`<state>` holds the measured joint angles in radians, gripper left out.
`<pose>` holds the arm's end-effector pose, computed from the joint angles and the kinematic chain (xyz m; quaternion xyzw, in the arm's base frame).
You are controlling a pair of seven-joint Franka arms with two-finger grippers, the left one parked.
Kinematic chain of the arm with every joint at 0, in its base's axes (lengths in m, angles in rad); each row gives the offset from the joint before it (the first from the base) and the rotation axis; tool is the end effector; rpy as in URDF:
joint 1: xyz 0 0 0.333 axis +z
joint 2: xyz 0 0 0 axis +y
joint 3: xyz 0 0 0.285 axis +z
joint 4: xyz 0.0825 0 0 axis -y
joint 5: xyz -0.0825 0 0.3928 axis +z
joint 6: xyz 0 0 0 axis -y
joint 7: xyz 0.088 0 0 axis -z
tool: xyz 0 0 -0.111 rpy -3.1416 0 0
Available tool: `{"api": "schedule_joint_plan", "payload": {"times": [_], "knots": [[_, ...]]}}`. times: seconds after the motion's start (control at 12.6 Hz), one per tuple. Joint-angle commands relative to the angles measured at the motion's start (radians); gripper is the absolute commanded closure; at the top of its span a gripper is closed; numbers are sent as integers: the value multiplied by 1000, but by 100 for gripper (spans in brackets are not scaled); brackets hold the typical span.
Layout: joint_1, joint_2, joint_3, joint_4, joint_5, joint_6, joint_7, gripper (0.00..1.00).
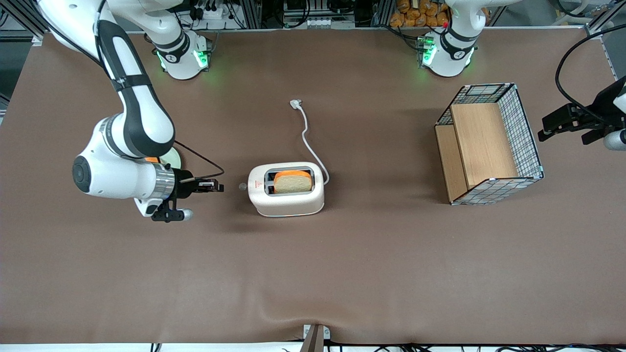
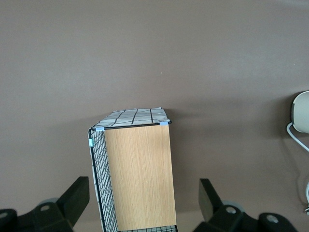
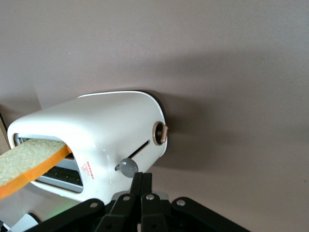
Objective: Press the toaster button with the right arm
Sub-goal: 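Align the right gripper with the toaster's side lever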
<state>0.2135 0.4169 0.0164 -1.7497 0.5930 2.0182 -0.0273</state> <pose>0.6143 0.1787 0.2943 -0.9636 0.0226 0.0968 0.2480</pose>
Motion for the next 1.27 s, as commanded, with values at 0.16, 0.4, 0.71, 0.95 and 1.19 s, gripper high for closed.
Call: {"api": "schedule_joint_plan", "payload": {"times": [0.16,0.4,0.71,0.95,1.19], "knots": [[46,23,-7,-10,45,50,26,100],[53,23,-7,-28,56,59,33,100],[79,23,-7,-28,57,63,55,100],[86,32,-7,-30,56,71,53,100],[87,36,-7,-37,56,88,52,100]]}}
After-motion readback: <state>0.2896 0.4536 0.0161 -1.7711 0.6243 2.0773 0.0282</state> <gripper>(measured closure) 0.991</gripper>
